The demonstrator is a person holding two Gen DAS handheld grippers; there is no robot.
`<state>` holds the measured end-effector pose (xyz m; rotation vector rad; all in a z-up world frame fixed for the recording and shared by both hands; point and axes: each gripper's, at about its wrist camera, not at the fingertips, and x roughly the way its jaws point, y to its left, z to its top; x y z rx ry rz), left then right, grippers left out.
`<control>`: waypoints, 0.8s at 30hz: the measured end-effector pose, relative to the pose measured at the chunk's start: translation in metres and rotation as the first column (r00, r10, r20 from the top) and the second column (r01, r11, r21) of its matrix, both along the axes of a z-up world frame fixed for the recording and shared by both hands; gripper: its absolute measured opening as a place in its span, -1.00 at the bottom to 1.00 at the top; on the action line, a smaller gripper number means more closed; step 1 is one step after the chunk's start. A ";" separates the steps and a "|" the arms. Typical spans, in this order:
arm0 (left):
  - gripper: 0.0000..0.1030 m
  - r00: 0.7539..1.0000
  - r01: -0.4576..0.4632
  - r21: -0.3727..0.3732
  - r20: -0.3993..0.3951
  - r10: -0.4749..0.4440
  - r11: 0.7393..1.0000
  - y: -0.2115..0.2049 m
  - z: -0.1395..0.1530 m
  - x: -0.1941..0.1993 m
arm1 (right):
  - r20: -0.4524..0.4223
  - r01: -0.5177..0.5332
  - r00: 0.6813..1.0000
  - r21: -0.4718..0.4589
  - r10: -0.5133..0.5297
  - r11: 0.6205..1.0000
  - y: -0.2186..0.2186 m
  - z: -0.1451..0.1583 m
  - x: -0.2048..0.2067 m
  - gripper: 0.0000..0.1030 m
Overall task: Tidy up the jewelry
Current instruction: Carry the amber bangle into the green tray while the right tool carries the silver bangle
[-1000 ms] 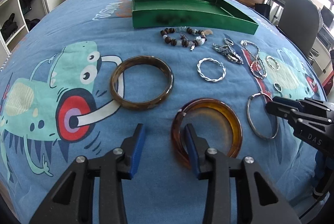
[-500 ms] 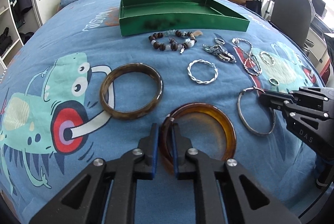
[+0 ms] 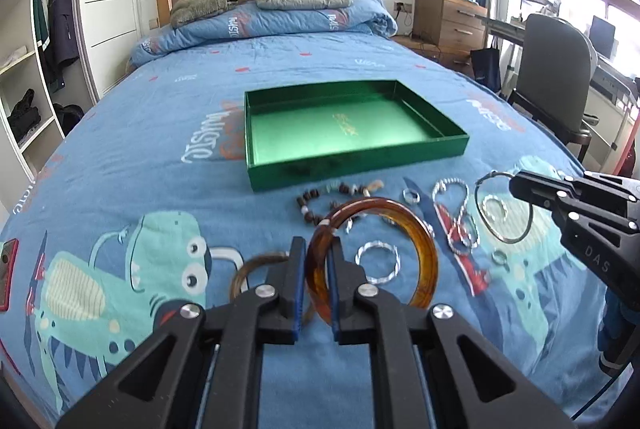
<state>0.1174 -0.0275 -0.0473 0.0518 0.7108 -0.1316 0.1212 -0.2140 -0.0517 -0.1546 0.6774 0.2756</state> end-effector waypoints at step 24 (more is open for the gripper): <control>-0.82 0.992 -0.129 0.054 0.020 0.128 0.990 0.007 -0.002 0.196 | 0.103 0.000 0.995 0.017 -0.002 1.000 0.024 0.026 0.180 -0.95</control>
